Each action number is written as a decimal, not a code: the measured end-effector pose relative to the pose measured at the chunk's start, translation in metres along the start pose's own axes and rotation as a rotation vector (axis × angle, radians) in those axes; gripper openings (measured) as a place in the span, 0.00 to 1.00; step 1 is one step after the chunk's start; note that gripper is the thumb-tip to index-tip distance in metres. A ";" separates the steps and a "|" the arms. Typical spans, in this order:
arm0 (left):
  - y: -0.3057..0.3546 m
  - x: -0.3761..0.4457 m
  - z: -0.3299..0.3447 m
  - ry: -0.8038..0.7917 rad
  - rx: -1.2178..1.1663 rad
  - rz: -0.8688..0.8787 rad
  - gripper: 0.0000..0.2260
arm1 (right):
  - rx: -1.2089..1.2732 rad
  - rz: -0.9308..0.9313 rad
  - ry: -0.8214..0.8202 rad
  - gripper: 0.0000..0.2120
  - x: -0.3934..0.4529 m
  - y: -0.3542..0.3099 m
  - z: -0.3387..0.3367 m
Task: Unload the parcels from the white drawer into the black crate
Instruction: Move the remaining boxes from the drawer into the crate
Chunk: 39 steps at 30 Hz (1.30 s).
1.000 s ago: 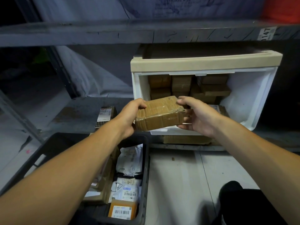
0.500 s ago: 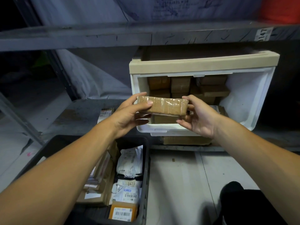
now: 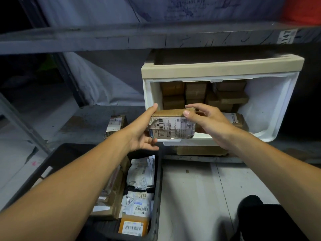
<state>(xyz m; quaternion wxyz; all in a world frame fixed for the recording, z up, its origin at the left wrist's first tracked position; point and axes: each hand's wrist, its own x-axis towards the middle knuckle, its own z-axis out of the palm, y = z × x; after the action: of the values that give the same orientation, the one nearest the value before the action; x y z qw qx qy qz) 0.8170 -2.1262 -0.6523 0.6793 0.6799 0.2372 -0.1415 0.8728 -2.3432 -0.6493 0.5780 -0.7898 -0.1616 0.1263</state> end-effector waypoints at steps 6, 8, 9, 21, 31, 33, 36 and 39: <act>0.005 -0.005 -0.006 -0.118 0.081 0.047 0.36 | 0.043 0.044 0.107 0.14 -0.001 -0.003 0.003; 0.005 -0.008 -0.004 -0.120 0.078 0.089 0.28 | 0.057 0.094 0.121 0.18 0.000 -0.003 0.003; 0.004 -0.008 -0.003 -0.106 0.076 0.108 0.23 | 0.065 0.119 0.119 0.18 0.000 -0.003 0.003; -0.001 0.011 0.018 0.135 -0.360 0.231 0.13 | 0.140 0.320 -0.015 0.21 -0.004 -0.006 0.008; 0.003 0.006 0.021 0.077 -0.229 0.282 0.08 | 0.292 0.271 -0.192 0.10 -0.002 -0.005 0.007; 0.003 0.004 0.022 0.091 -0.234 0.286 0.12 | 0.281 0.306 -0.228 0.10 -0.004 -0.005 0.006; 0.001 0.004 0.023 0.155 -0.301 0.279 0.22 | 0.323 0.354 -0.220 0.10 -0.004 -0.003 0.007; -0.002 0.004 0.025 0.175 -0.310 0.284 0.12 | 0.383 0.370 -0.191 0.10 -0.004 -0.001 0.016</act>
<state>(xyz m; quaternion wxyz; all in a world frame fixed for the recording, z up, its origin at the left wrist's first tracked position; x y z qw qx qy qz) 0.8229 -2.1503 -0.6566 0.7656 0.6036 0.2160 0.0532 0.8634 -2.3307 -0.6528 0.6662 -0.6667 -0.0417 0.3316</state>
